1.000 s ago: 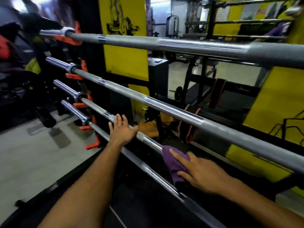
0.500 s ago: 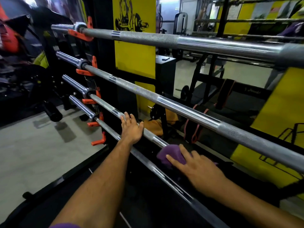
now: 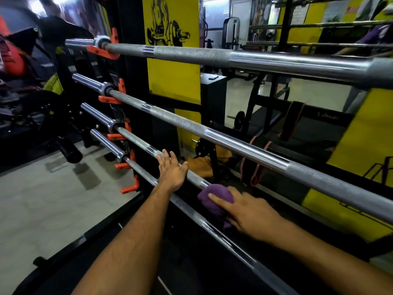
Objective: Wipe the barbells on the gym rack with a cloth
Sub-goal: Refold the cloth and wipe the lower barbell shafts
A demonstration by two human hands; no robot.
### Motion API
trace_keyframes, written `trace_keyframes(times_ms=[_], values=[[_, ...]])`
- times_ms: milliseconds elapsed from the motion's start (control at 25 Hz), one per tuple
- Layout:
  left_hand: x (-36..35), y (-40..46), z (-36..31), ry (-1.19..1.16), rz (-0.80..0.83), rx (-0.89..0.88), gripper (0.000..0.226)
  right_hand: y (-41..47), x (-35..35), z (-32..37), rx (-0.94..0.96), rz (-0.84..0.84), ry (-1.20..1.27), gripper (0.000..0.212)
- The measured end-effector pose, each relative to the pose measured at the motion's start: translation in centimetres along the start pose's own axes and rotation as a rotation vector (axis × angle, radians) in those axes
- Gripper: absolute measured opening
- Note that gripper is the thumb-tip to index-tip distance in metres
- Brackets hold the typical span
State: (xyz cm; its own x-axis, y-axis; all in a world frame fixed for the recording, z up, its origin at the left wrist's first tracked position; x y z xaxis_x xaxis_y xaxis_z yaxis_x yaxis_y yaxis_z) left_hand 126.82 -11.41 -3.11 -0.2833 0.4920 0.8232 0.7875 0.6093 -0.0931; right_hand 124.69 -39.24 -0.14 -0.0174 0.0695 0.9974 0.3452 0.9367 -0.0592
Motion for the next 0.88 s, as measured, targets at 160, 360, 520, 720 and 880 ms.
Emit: trace_keyframes(times_ms=[160,360,520,720,880], values=[[0.0,-0.1,-0.2,-0.016,0.010,0.016,0.077,2.5,0.6,-2.4,-0.122,-0.032,0.413,0.076],[0.0,0.6,0.3,0.023,0.038,0.005,0.083,3.8,1.7,1.5,-0.004,-0.047,-0.009,0.076],[-0.2,0.6,0.3,0.008,0.005,-0.002,0.082,-1.3,1.1,0.9,-0.034,-0.017,0.000,0.078],[0.1,-0.6,0.2,-0.052,-0.011,-0.035,0.079,-5.5,0.1,-0.1,-0.087,-0.168,0.157,0.083],[1.0,-1.9,-0.3,-0.065,0.033,0.005,0.070,-5.3,1.2,0.8,-0.140,-0.360,0.256,0.087]])
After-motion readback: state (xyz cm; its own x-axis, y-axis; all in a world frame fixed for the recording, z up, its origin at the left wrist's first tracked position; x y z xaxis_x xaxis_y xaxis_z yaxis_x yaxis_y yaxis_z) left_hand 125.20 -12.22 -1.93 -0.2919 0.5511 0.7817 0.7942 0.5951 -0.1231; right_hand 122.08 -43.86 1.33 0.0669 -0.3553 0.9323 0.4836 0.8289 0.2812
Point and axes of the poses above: each hand's wrist, its own y-axis towards the middle knuckle, its own x-axis out of the back of the hand, z = x × y, the point moved 3 cm from there along y, towards the middle knuckle, and after that the axes turned 10 degrees about x, right-handed, at the moved point
